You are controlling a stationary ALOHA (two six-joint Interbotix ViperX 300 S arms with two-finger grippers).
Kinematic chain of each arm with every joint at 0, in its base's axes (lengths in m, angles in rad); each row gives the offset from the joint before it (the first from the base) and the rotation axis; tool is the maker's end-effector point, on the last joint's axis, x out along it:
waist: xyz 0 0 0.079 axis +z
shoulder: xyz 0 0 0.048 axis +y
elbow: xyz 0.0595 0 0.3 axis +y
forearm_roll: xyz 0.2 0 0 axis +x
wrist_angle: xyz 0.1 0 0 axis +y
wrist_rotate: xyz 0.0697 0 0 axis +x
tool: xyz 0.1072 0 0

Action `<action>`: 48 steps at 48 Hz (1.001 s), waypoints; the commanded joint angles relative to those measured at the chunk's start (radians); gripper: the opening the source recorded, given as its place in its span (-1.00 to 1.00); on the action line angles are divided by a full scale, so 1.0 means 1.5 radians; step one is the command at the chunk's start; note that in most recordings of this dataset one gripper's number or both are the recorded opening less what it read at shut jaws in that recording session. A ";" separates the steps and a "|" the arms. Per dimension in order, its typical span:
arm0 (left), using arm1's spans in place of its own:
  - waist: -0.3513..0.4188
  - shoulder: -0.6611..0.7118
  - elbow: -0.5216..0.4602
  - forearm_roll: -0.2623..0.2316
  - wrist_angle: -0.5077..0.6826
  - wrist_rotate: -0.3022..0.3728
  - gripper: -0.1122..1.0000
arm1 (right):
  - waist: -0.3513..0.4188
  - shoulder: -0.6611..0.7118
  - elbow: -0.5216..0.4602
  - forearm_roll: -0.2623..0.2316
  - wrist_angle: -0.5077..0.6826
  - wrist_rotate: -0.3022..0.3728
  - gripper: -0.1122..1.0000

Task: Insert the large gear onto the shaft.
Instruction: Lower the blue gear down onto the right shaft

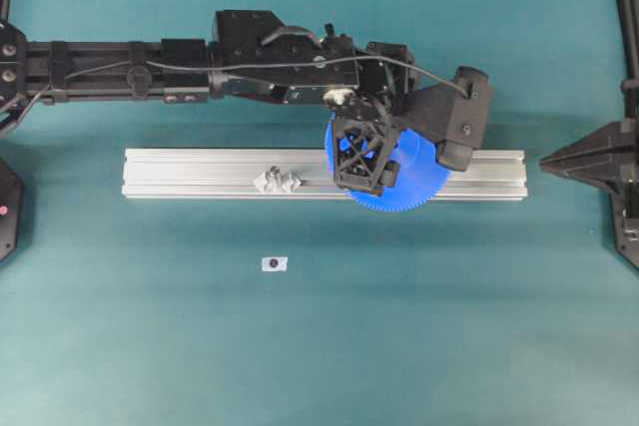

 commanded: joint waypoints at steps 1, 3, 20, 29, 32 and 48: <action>0.007 -0.018 -0.002 0.002 -0.003 0.000 0.82 | 0.000 0.004 -0.007 0.002 -0.005 0.007 -0.64; 0.007 -0.019 -0.002 0.001 -0.003 -0.001 0.82 | 0.000 0.004 -0.007 0.001 -0.005 0.007 -0.64; 0.007 -0.025 -0.008 0.001 -0.004 -0.019 0.82 | 0.000 -0.003 -0.006 0.002 -0.004 0.007 -0.64; 0.007 -0.028 -0.008 0.001 -0.004 -0.024 0.82 | 0.000 -0.004 -0.006 0.003 -0.005 0.007 -0.64; 0.007 -0.030 -0.008 0.001 -0.005 -0.024 0.83 | 0.000 -0.004 -0.006 0.003 -0.005 0.007 -0.64; 0.007 -0.027 -0.008 0.001 -0.016 -0.032 0.84 | 0.000 -0.004 -0.005 0.003 -0.004 0.007 -0.64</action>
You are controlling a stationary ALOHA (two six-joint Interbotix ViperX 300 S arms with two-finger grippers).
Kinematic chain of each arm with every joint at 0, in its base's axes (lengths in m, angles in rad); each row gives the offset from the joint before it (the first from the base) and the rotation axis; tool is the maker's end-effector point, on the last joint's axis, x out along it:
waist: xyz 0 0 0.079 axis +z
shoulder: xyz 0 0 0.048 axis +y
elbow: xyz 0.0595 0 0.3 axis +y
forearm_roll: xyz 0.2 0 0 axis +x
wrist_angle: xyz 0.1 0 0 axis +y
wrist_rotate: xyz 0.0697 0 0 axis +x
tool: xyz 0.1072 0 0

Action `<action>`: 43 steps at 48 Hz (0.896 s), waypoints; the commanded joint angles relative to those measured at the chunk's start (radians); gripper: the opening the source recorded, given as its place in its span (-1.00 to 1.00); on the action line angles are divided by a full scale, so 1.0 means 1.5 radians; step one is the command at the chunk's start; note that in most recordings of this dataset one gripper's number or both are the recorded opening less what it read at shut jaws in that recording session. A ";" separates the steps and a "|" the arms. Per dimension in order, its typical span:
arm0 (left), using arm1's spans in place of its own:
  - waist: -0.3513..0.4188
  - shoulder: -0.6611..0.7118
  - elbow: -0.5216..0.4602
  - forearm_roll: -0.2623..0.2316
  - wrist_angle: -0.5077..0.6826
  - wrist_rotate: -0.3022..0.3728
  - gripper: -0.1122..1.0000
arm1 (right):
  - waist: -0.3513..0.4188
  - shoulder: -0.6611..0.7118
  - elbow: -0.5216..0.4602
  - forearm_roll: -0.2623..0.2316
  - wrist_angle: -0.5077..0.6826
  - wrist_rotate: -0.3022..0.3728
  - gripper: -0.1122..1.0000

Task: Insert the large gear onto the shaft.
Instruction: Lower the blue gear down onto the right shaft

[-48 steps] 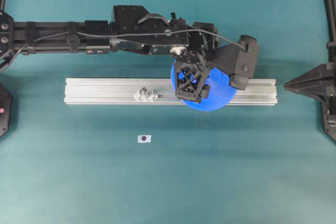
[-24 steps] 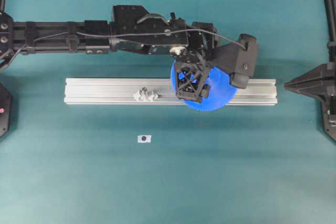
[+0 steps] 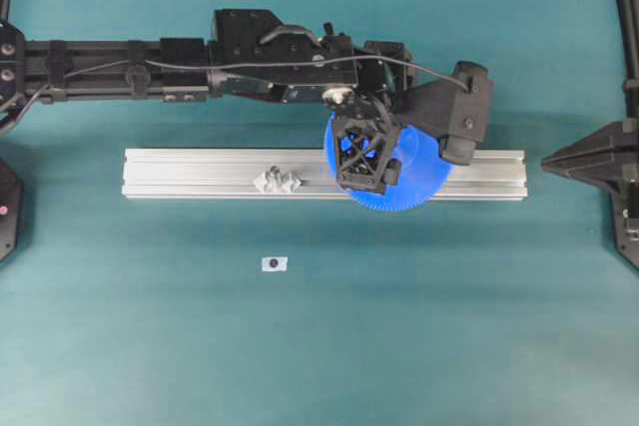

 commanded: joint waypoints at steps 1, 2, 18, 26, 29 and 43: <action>0.004 -0.024 -0.010 0.002 -0.003 -0.005 0.84 | 0.000 0.005 -0.007 0.001 -0.006 0.006 -0.64; 0.004 -0.022 -0.010 0.001 -0.002 -0.006 0.85 | 0.000 0.005 -0.006 0.002 -0.006 0.006 -0.64; 0.003 -0.024 -0.013 0.001 0.002 -0.018 0.87 | 0.000 0.005 -0.006 0.001 -0.006 0.006 -0.64; 0.003 -0.021 -0.025 0.002 0.001 -0.047 0.87 | 0.000 0.005 -0.006 0.001 -0.006 0.006 -0.64; 0.002 -0.019 -0.025 0.002 0.001 -0.051 0.87 | 0.000 0.005 -0.006 0.001 -0.006 0.006 -0.64; -0.011 -0.009 -0.026 0.001 -0.009 -0.088 0.87 | 0.001 0.005 -0.006 0.003 -0.006 0.006 -0.64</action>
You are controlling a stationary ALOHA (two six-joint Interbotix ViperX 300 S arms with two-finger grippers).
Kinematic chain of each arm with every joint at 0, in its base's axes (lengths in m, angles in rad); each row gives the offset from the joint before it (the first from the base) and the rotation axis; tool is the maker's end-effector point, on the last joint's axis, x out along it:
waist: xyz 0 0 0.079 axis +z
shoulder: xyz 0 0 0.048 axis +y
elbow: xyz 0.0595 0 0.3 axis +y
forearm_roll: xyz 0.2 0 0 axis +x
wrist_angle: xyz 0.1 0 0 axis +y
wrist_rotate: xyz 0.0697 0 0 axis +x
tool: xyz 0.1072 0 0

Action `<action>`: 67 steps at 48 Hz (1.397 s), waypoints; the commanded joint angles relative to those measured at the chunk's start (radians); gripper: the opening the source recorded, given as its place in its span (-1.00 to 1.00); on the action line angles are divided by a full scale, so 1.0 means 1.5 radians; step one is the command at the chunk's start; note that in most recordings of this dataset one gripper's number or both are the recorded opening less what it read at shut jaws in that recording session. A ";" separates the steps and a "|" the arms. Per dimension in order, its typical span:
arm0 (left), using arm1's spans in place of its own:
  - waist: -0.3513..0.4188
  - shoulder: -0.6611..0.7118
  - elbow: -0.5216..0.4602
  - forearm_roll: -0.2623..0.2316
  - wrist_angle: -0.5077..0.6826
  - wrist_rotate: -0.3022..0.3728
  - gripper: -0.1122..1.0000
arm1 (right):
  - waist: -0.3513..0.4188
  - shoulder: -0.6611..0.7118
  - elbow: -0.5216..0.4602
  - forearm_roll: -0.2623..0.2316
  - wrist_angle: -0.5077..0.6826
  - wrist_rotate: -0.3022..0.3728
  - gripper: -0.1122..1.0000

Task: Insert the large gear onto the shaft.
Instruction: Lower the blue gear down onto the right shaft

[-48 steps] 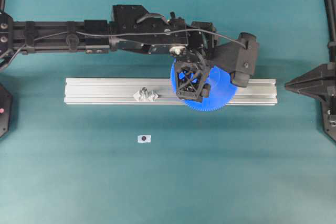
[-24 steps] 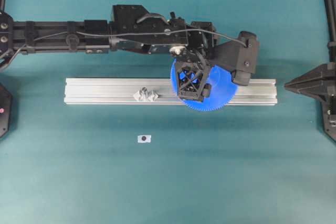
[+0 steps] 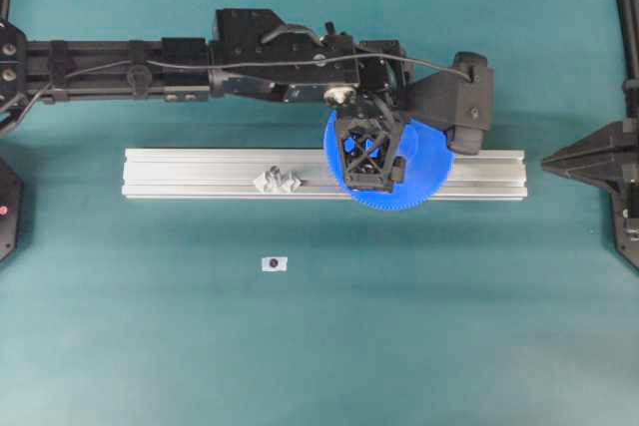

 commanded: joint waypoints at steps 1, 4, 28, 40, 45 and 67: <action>-0.004 -0.014 -0.015 0.001 -0.013 -0.017 0.87 | 0.001 0.005 -0.006 0.002 -0.004 0.006 -0.64; -0.003 -0.017 -0.016 0.001 -0.028 -0.032 0.87 | 0.000 0.005 -0.006 0.002 -0.004 0.006 -0.64; 0.002 -0.035 0.002 0.002 -0.051 -0.053 0.86 | 0.000 0.005 -0.006 0.002 -0.005 0.006 -0.64; 0.015 -0.061 0.018 0.002 -0.067 -0.059 0.78 | 0.002 0.005 -0.007 0.002 -0.005 0.006 -0.64; 0.018 -0.071 0.031 0.002 -0.080 -0.061 0.78 | 0.003 0.003 -0.006 0.002 -0.005 0.006 -0.64; 0.009 -0.066 0.039 0.002 -0.088 -0.058 0.77 | 0.004 -0.002 -0.005 0.002 -0.004 0.007 -0.64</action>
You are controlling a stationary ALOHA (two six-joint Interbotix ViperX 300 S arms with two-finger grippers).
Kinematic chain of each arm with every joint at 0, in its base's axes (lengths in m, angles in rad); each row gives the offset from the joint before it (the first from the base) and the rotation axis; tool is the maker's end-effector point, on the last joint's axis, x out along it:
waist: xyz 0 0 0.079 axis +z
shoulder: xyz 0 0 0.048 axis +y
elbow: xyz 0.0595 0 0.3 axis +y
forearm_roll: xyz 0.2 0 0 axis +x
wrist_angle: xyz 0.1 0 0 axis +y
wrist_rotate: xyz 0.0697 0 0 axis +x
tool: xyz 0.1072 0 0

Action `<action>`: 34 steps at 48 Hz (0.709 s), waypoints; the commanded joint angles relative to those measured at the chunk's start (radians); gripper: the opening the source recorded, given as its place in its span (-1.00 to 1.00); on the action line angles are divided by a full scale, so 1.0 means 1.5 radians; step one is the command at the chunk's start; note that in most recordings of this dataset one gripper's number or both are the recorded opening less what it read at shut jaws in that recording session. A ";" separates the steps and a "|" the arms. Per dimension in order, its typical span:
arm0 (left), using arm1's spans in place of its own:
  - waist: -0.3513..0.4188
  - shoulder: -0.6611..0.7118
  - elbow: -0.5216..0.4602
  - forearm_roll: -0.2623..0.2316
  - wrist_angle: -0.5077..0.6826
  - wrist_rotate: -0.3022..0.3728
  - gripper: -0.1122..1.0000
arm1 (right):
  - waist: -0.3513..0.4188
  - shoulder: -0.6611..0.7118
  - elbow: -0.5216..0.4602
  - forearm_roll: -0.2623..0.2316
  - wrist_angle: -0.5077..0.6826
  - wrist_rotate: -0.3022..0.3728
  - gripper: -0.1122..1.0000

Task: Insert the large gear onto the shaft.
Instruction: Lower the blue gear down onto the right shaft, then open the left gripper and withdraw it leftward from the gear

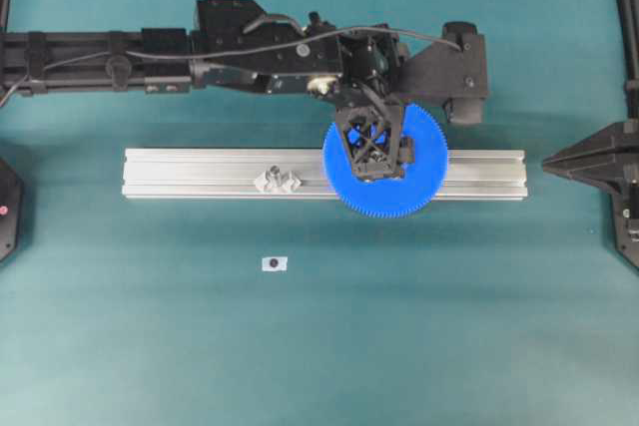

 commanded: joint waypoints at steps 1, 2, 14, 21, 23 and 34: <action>-0.001 -0.029 -0.004 0.001 -0.005 0.001 0.77 | 0.001 0.005 -0.007 0.001 -0.005 0.007 -0.64; -0.001 -0.033 -0.001 0.001 -0.006 0.002 0.77 | 0.001 0.004 -0.007 0.001 -0.004 0.007 -0.64; -0.001 -0.114 0.100 0.001 -0.097 -0.021 0.77 | 0.001 0.001 -0.007 0.003 -0.004 0.006 -0.64; -0.003 -0.159 0.160 0.001 -0.103 -0.048 0.77 | 0.001 -0.004 -0.007 0.002 -0.002 0.006 -0.64; -0.006 -0.170 0.172 0.000 -0.102 -0.048 0.77 | 0.001 -0.004 -0.007 0.003 -0.002 0.006 -0.64; -0.025 -0.221 0.227 0.000 -0.104 -0.031 0.77 | -0.007 -0.010 -0.008 0.001 0.007 0.006 -0.64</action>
